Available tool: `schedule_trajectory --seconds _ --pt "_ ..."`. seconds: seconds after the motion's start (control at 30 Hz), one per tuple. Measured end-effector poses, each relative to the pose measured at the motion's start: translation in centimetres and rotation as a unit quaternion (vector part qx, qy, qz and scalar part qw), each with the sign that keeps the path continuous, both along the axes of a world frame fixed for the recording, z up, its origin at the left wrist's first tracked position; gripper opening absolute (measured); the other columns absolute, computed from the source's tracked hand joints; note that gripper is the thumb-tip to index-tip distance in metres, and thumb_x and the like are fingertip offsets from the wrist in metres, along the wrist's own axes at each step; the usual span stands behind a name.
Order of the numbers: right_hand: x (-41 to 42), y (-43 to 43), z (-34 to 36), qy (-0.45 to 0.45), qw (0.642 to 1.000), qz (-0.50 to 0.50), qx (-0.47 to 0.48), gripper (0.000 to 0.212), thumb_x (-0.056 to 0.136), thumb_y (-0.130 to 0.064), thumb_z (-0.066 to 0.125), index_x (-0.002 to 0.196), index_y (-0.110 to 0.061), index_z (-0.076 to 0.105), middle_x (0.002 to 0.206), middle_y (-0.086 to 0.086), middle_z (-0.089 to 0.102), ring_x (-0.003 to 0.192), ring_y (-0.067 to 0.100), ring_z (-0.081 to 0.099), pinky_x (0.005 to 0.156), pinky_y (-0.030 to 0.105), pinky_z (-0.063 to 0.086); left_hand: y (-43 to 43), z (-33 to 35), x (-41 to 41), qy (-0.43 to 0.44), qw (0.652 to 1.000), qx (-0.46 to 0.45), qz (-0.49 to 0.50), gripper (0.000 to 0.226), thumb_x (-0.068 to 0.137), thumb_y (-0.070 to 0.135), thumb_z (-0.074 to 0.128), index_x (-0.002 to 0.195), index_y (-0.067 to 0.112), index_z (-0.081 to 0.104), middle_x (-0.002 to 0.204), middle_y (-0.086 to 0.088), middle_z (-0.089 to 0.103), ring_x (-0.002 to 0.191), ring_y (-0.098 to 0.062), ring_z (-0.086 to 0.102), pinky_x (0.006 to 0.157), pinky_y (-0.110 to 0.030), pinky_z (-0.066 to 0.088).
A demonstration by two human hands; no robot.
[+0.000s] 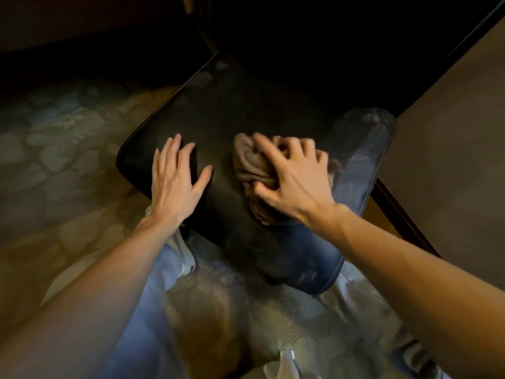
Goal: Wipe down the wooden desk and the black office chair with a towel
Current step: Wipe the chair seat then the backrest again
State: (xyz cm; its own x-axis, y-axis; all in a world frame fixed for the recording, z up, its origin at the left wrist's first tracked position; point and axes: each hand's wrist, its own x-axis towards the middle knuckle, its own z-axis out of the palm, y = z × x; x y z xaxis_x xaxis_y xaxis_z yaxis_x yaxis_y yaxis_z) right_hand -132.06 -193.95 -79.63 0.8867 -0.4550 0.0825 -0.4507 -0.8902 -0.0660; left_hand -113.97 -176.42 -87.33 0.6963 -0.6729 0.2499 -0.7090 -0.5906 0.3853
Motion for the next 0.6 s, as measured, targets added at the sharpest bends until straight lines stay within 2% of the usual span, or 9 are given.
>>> schedule_trajectory --seconds 0.07,0.13,0.23,0.27,0.33,0.4,0.47,0.53,0.6 --pt "1.2 2.4 -1.5 0.028 1.000 0.001 0.004 0.076 0.083 -0.070 0.046 0.152 -0.039 0.039 0.148 0.010 0.043 0.134 0.040 0.036 0.107 0.062 0.035 0.3 -0.4 0.7 0.022 0.999 0.023 0.018 0.075 0.098 0.059 0.044 0.153 0.009 0.037 0.165 -0.022 0.024 0.156 -0.034 0.016 0.126 -0.049 0.009" --pt "1.6 4.1 -2.3 0.000 0.999 0.021 0.025 0.065 0.086 -0.063 0.041 0.144 -0.036 0.050 0.141 0.004 0.052 0.127 0.033 0.048 0.104 0.048 0.039 0.3 -0.7 1.2 0.015 0.999 0.039 0.025 0.081 0.096 0.065 0.037 0.157 0.012 0.032 0.167 -0.022 0.018 0.157 -0.033 0.011 0.127 -0.049 0.006" --pt "-0.7 6.5 -3.7 -0.091 0.987 0.117 0.059 0.059 0.079 -0.053 0.057 0.134 -0.030 0.056 0.124 0.007 0.065 0.106 0.033 0.064 0.087 0.040 0.051 -0.3 -0.7 1.7 -0.003 0.999 0.048 0.015 0.081 0.097 0.067 0.033 0.158 0.014 0.030 0.168 -0.021 0.017 0.158 -0.032 0.009 0.128 -0.050 0.006" --pt "-2.1 7.5 -4.6 -0.075 0.983 0.165 0.033 0.061 0.075 -0.053 0.067 0.132 -0.031 0.058 0.121 0.007 0.065 0.100 0.030 0.067 0.078 0.037 0.055 -0.4 -0.7 1.9 -0.003 0.999 0.051 0.011 0.081 0.097 0.067 0.033 0.159 0.015 0.029 0.168 -0.021 0.017 0.158 -0.032 0.009 0.128 -0.050 0.006" --pt "-4.5 9.4 -7.1 -0.006 0.959 0.284 -0.013 0.060 0.074 -0.053 0.072 0.128 -0.030 0.060 0.122 0.005 0.057 0.099 0.026 0.063 0.061 0.033 0.056 -0.4 -0.6 2.4 0.000 0.998 0.057 0.010 0.079 0.098 0.066 0.033 0.159 0.017 0.028 0.168 -0.020 0.017 0.157 -0.032 0.010 0.128 -0.051 0.008" --pt "-5.9 10.9 -8.4 0.065 0.926 0.371 0.000 0.060 0.075 -0.050 0.075 0.127 -0.024 0.059 0.127 0.007 0.052 0.113 0.028 0.048 0.065 0.039 0.061 -0.2 -0.5 2.7 0.006 0.998 0.062 0.012 0.076 0.100 0.064 0.037 0.160 0.019 0.027 0.168 -0.019 0.016 0.158 -0.032 0.009 0.128 -0.051 0.008" --pt "-5.8 11.4 -7.8 0.109 0.904 0.413 0.003 0.060 0.075 -0.052 0.077 0.126 -0.024 0.064 0.128 0.008 0.056 0.118 0.029 0.042 0.074 0.044 0.060 -0.1 -0.4 2.6 0.014 0.998 0.062 0.021 0.074 0.101 0.063 0.038 0.160 0.019 0.026 0.168 -0.019 0.015 0.158 -0.032 0.008 0.128 -0.051 0.008" --pt "-4.6 11.2 -5.4 0.095 0.906 0.413 -0.025 0.054 0.080 -0.055 0.070 0.126 -0.026 0.065 0.125 0.007 0.055 0.115 0.029 0.044 0.085 0.047 0.051 -0.2 -0.1 2.2 0.023 0.998 0.056 0.030 0.073 0.102 0.061 0.036 0.159 0.017 0.028 0.168 -0.020 0.017 0.157 -0.033 0.010 0.127 -0.050 0.009" --pt "-1.9 10.5 -2.7 0.042 0.927 0.368 -0.063 0.052 0.082 -0.052 0.069 0.127 -0.027 0.064 0.125 0.009 0.053 0.116 0.031 0.044 0.093 0.053 0.044 -0.1 0.2 1.7 0.049 0.997 0.040 0.038 0.071 0.103 0.057 0.033 0.158 0.013 0.031 0.168 -0.019 0.019 0.157 -0.033 0.013 0.127 -0.049 0.010"
